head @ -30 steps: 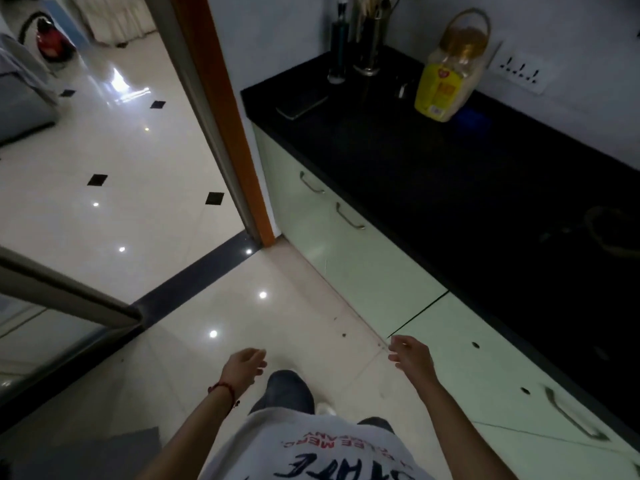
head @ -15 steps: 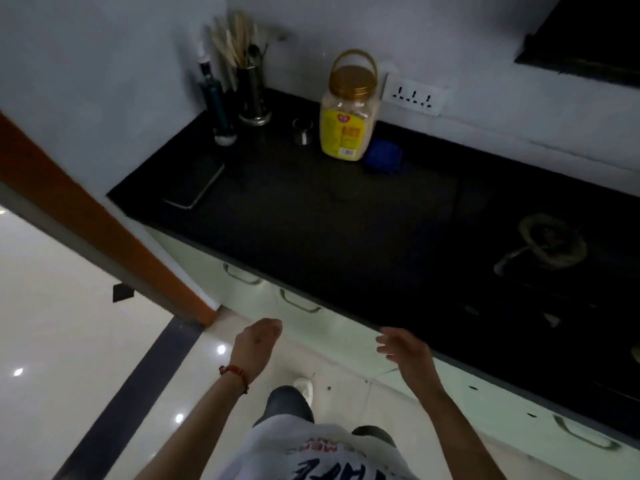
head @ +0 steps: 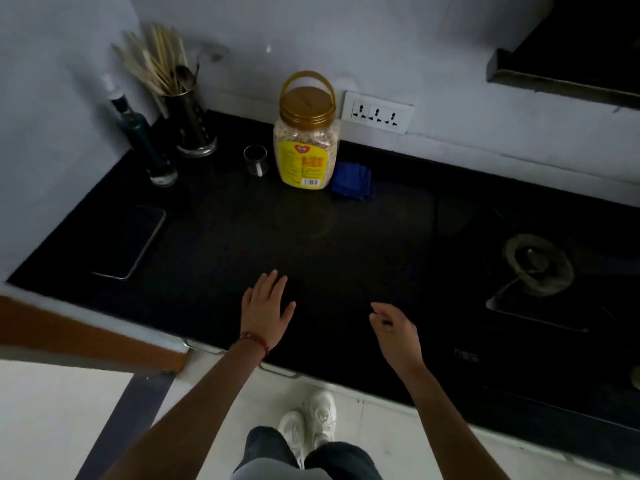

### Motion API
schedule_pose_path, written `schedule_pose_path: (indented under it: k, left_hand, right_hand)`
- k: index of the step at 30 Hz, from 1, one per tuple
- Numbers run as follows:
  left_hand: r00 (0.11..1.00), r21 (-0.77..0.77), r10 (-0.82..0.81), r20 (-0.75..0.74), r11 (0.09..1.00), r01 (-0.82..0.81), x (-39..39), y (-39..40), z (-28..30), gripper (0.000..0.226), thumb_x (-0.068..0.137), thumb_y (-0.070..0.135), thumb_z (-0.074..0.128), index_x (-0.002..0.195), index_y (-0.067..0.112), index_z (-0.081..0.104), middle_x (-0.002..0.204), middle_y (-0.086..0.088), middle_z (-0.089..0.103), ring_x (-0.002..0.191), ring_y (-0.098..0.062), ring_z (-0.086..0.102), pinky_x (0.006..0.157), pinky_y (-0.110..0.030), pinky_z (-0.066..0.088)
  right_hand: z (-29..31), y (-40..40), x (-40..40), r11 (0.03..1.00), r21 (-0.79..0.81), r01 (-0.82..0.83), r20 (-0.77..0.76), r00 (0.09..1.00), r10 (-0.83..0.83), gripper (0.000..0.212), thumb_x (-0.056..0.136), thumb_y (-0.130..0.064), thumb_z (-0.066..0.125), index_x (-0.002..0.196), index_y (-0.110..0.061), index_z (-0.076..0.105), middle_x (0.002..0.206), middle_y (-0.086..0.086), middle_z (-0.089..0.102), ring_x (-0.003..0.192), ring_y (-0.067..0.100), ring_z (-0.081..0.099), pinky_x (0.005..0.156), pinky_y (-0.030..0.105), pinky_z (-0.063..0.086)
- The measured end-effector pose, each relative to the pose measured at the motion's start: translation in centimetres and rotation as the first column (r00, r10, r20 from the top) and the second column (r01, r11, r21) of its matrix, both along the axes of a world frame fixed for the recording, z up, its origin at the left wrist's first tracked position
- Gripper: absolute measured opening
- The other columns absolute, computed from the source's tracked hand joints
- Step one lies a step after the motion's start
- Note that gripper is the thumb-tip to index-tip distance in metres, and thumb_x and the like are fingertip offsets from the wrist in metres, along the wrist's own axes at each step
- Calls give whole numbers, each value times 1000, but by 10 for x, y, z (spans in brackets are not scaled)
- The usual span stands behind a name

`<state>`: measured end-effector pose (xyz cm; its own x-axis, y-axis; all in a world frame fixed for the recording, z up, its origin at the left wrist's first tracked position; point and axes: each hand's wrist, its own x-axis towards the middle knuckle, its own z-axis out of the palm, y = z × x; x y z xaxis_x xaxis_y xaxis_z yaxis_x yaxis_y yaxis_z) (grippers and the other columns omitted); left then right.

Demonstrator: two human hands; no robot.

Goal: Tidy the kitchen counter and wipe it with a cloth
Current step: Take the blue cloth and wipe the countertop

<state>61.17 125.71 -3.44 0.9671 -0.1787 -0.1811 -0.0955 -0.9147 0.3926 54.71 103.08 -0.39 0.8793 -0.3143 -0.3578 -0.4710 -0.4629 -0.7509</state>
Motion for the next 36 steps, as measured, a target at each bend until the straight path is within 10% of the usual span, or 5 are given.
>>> schedule_pose_path:
  k: [4, 16, 24, 36]
  left_hand:
    - [999, 164, -29, -27, 986, 33, 9, -1, -18, 71, 83, 55, 11, 144, 21, 23, 156, -3, 18, 145, -23, 14, 116, -47, 11]
    - [1000, 210, -7, 11, 978, 4, 15, -1, -29, 64, 90, 56, 5, 136, 23, 34, 145, -4, 41, 136, -18, 23, 113, -43, 18]
    - [999, 201, 5, -36, 980, 3, 18, 1, -29, 62, 90, 56, 9, 136, 23, 36, 144, -4, 43, 135, -18, 23, 111, -38, 9]
    - [999, 189, 18, -37, 982, -10, 17, 0, -28, 63, 90, 57, 8, 136, 24, 35, 144, -3, 43, 135, -17, 23, 113, -35, 4]
  right_hand:
    - [3, -10, 57, 1000, -27, -1, -10, 1000, 1, 33, 91, -25, 51, 124, -18, 55, 124, 4, 59, 112, 16, 56, 86, 20, 40]
    - [-5, -31, 263, 995, -99, 19, 167, 986, -2, 42, 91, -23, 52, 131, -14, 45, 133, 11, 51, 117, 22, 53, 91, 27, 41]
    - [-19, -36, 347, 896, -347, -276, 14, 954, 300, 62, 88, -37, 53, 142, -19, 29, 150, 12, 29, 137, 31, 24, 111, 49, 24]
    - [-32, -35, 317, 986, -141, -84, 8, 996, 86, 55, 72, -40, 72, 111, -4, 59, 116, 18, 61, 106, 31, 57, 89, 41, 49]
